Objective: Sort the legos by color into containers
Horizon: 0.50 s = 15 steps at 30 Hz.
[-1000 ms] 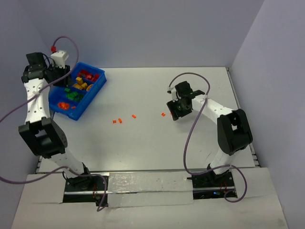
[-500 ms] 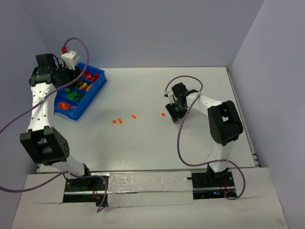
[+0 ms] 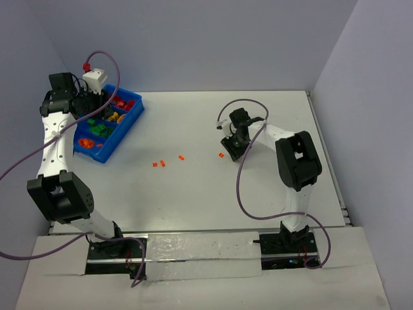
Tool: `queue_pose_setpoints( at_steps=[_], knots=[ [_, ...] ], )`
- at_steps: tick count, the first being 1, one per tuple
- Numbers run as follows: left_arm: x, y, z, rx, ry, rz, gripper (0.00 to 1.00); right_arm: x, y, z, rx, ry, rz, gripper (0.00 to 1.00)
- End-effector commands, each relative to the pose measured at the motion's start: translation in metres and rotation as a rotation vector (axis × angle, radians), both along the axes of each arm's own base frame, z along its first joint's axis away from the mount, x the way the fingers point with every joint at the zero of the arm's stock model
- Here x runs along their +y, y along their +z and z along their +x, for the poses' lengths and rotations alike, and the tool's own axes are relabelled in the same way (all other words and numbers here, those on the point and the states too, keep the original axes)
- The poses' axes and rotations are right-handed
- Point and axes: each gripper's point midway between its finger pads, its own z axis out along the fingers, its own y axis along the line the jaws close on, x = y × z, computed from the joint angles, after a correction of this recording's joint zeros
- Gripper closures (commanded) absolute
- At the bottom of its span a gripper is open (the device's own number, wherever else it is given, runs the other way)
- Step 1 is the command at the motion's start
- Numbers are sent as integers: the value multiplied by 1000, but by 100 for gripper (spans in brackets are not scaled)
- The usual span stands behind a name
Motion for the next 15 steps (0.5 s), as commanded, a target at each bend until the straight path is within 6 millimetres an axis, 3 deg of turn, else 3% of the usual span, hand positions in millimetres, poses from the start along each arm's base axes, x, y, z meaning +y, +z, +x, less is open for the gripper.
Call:
queue_pose_setpoints(
  at_steps=[1, 8, 15],
  knots=[
    [-6, 17, 5, -42, -19, -15, 53, 2, -1, 8, 1, 59, 12, 52],
    [-5, 16, 5, -37, -16, -12, 52, 2, -2, 5, 26, 90, 13, 59],
    [-6, 15, 6, -35, -6, -33, 53, 3, 4, -6, 49, 98, 34, 73]
  ],
)
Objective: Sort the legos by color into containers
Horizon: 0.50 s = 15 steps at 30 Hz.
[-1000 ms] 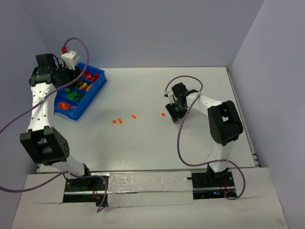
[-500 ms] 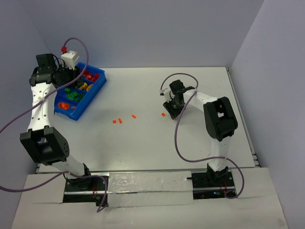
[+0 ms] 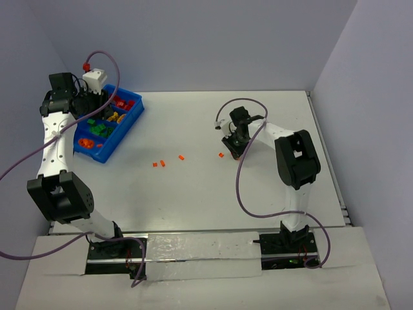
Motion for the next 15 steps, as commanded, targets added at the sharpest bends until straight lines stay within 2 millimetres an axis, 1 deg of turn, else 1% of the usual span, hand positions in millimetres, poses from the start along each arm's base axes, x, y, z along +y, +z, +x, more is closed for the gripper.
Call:
queue_pose_setpoints(
  at_steps=[1, 3, 6, 8, 9, 10, 12, 13, 15],
  knots=[
    [-6, 15, 7, -37, -7, -34, 53, -1, 5, -12, 45, 9, 19, 74],
    [-10, 15, 6, -31, -12, -55, 53, 2, 9, -12, 45, 6, 34, 76],
    [-18, 17, 3, -44, -34, -97, 53, 9, 26, -9, 26, -26, 85, 81],
    [-25, 19, 0, -57, -47, -130, 53, 18, 40, -6, 19, -49, 134, 96],
    [-30, 21, -2, -66, -57, -159, 53, 27, 53, -2, 15, -70, 182, 99],
    [-36, 23, -5, -72, -69, -191, 52, 37, 70, 3, 2, -91, 237, 100],
    [-51, 23, -12, -67, -103, -271, 50, 56, 101, 9, -4, -139, 359, 100],
    [-58, 21, -17, -49, -96, -318, 48, 66, 118, 16, -19, -169, 418, 100],
    [-70, 26, -23, -54, -97, -372, 47, 79, 140, 21, -6, -258, 512, 100]
  ],
)
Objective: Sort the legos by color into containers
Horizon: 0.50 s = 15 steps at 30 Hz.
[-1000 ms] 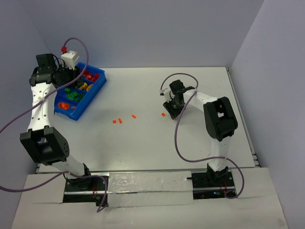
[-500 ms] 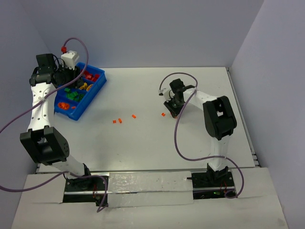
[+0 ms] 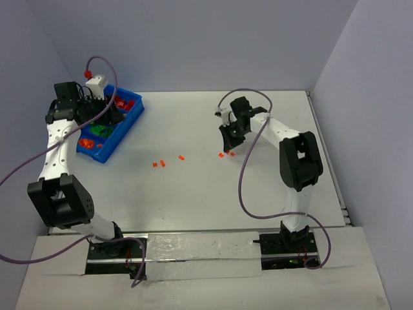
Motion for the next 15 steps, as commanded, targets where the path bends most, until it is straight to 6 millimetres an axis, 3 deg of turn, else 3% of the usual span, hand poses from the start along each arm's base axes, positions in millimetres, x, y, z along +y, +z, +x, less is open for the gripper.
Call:
queue_pose_setpoints(
  at_steps=[1, 3, 5, 7, 9, 12, 15],
  knots=[
    [-45, 41, -14, -87, -49, -188, 44, 47, 112, 26, -79, -187, 338, 100],
    [-63, 49, -22, -129, -43, -219, 30, 59, 141, 37, -63, -337, 455, 100],
    [-77, 51, -28, -151, -45, -229, 25, 60, 149, 46, -52, -470, 485, 100],
    [-104, 52, -40, -169, -81, -255, 19, 62, 155, 54, 0, -615, 521, 100],
    [-121, 48, -44, -167, -99, -261, 18, 67, 156, 54, 62, -687, 562, 100],
    [-166, 31, -52, -132, -132, -242, 20, 87, 154, 46, 241, -773, 693, 100],
    [-192, 16, -48, -109, -109, -195, 21, 105, 161, 41, 328, -803, 766, 100]
  ],
)
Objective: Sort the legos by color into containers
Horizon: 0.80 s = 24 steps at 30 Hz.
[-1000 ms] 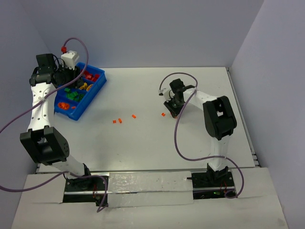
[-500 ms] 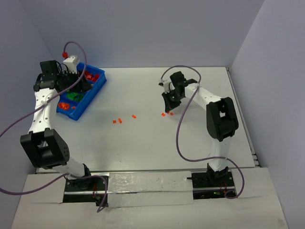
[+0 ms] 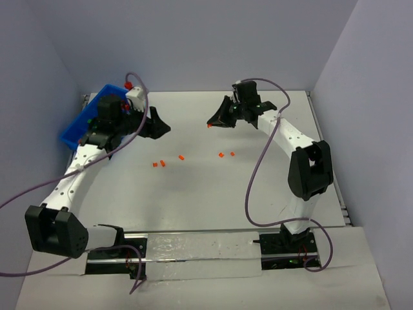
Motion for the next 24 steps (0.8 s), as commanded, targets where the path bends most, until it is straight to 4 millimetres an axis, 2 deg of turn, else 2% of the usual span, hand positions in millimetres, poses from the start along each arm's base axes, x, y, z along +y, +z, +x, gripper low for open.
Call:
queue_pose_setpoints(
  at_steps=[1, 2, 4, 7, 13, 24],
  knots=[
    [-33, -2, 18, -23, 76, 17, 21, 32, 27, -7, 135, -91, 222, 100],
    [-38, -3, 15, -18, 63, 13, 21, 35, 28, -9, 124, -85, 226, 100],
    [-57, -5, 20, 17, 45, 1, 23, 45, 38, -17, 145, -91, 281, 100],
    [-74, -11, 22, 69, 18, -18, 24, 53, 44, -25, 164, -75, 314, 100],
    [-98, -13, 20, 100, -27, -53, 27, 58, 42, -39, 220, -65, 358, 100],
    [-103, -19, 26, 117, -17, -45, 35, 65, 57, -49, 222, -23, 442, 100]
  ],
)
